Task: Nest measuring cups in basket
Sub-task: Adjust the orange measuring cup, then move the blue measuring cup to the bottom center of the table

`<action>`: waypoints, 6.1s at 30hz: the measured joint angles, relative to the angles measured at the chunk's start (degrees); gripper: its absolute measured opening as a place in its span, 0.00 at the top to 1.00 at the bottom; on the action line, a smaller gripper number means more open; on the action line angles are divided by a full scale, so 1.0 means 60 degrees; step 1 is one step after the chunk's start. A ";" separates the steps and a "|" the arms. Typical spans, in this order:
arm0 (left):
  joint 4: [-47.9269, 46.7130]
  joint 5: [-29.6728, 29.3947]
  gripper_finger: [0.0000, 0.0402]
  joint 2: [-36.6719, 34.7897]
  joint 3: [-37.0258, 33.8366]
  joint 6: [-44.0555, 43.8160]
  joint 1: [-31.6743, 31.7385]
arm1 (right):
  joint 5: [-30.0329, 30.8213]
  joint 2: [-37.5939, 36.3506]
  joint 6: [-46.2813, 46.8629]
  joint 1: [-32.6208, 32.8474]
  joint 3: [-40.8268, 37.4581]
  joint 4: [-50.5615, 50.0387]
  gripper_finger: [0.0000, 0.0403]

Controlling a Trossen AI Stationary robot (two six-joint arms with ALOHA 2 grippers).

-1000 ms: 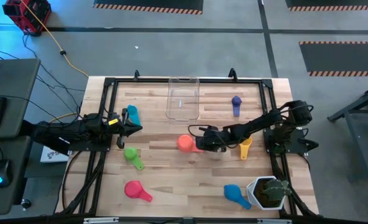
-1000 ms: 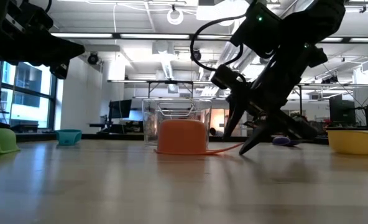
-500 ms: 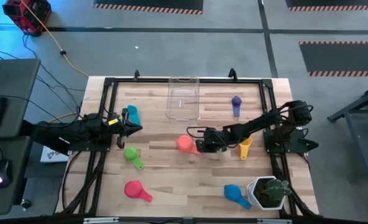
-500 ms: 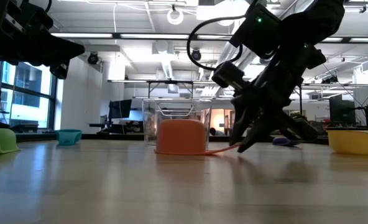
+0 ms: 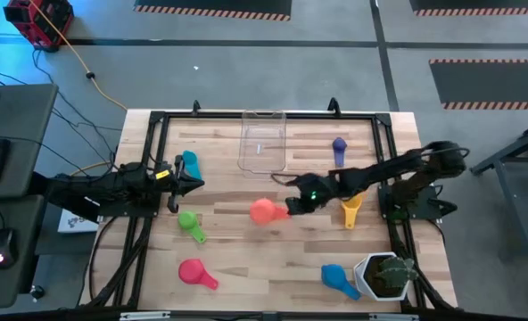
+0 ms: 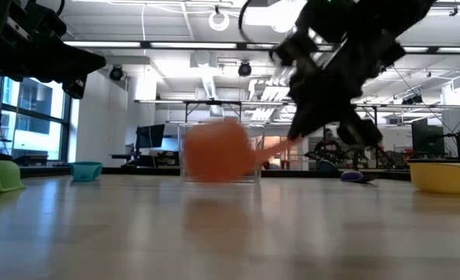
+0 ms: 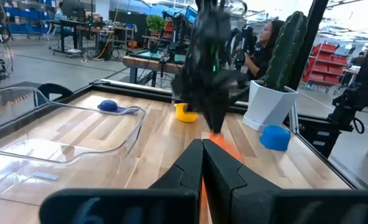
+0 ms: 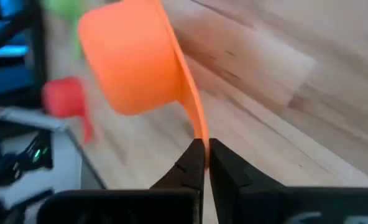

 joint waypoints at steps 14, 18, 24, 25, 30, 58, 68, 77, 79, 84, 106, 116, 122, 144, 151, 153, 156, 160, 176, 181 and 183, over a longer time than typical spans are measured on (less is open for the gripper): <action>0.0000 0.0001 1.00 -0.0002 0.0000 0.0001 0.0000 | 0.5761 -0.0181 -0.8733 0.1682 0.4924 -0.7264 1.00; 0.0000 0.0001 1.00 0.0001 0.0000 0.0001 0.0000 | 0.9139 0.1391 -1.0315 0.2197 0.6381 -0.9251 1.00; 0.0000 0.0001 1.00 -0.0002 0.0000 0.0001 0.0000 | 1.1377 0.3213 -1.1317 0.2518 0.7032 -0.9843 1.00; 0.0000 0.0001 1.00 -0.0001 0.0000 -0.0001 0.0000 | 1.1395 0.3378 -1.1359 0.2537 0.7038 -0.9654 1.00; 0.0000 0.0001 1.00 0.0001 0.0000 0.0001 0.0000 | 1.0611 0.3877 -1.1286 0.2551 0.7038 -0.8576 1.00; 0.0003 0.0001 1.00 0.0000 0.0000 0.0000 0.0000 | 0.7164 0.4014 -1.1680 0.1619 0.7316 -0.7591 0.71; 0.0004 0.0001 1.00 -0.0001 0.0000 0.0001 0.0000 | 0.3218 0.2222 -1.0678 0.0671 0.5805 -0.7942 0.55; 0.0000 0.0001 1.00 -0.0002 0.0000 0.0001 0.0000 | -0.0703 -0.1502 -0.7376 -0.1069 0.1030 -0.2711 0.53; 0.0000 0.0003 1.00 0.0001 0.0000 0.0000 0.0000 | -0.1121 -0.1579 -0.6849 -0.1530 0.0389 -0.1503 0.53; 0.0007 0.0001 1.00 -0.0002 0.0000 0.0001 0.0000 | -0.1829 -0.0918 -0.6542 -0.2453 -0.0357 0.0221 0.53; 0.0002 0.0001 1.00 0.0001 0.0000 -0.0001 0.0000 | -0.3864 0.1962 -0.7935 -0.2952 0.1317 0.0630 0.53; -0.0002 0.0001 1.00 0.0001 0.0000 0.0001 0.0000 | -0.3454 0.1962 -0.8103 -0.2267 0.1428 0.0248 0.82; 0.0003 0.0001 1.00 0.0001 0.0000 0.0000 0.0000 | -0.3517 0.1923 -0.7950 -0.1896 0.1424 0.0117 0.97; 0.0003 0.0001 1.00 0.0001 0.0000 -0.0001 0.0000 | 0.1761 0.3559 -0.9996 0.0200 0.6951 -1.0239 0.99; 0.0002 0.0001 1.00 0.0001 0.0000 0.0001 0.0000 | 0.1747 0.4729 -1.0505 0.0242 0.8028 -1.0492 0.99; 0.0000 0.0001 1.00 0.0001 0.0000 0.0001 0.0000 | 0.1719 0.4798 -1.0507 0.0235 0.8107 -1.0469 0.99; 0.0000 0.0001 1.00 0.0001 0.0000 0.0001 0.0000 | 0.1688 0.4815 -1.0509 0.0218 0.8109 -1.0481 0.99; 0.0004 0.0001 1.00 0.0001 0.0000 -0.0002 0.0000 | 0.1436 0.4815 -1.0547 0.0216 0.8109 -1.0585 0.98; 0.0004 -0.0001 1.00 0.0001 0.0000 -0.0002 0.0000 | 0.0789 0.4182 -1.0680 -0.0011 0.8109 -1.0523 0.50; 0.0000 0.0001 1.00 0.0001 0.0000 -0.0002 0.0000 | 0.0759 0.3297 -1.0682 -0.0204 0.7968 -1.0479 0.48; 0.0000 0.0001 1.00 0.0001 0.0000 0.0000 0.0000 | 0.0761 0.2793 -1.0644 -0.0244 0.7531 -1.0337 0.48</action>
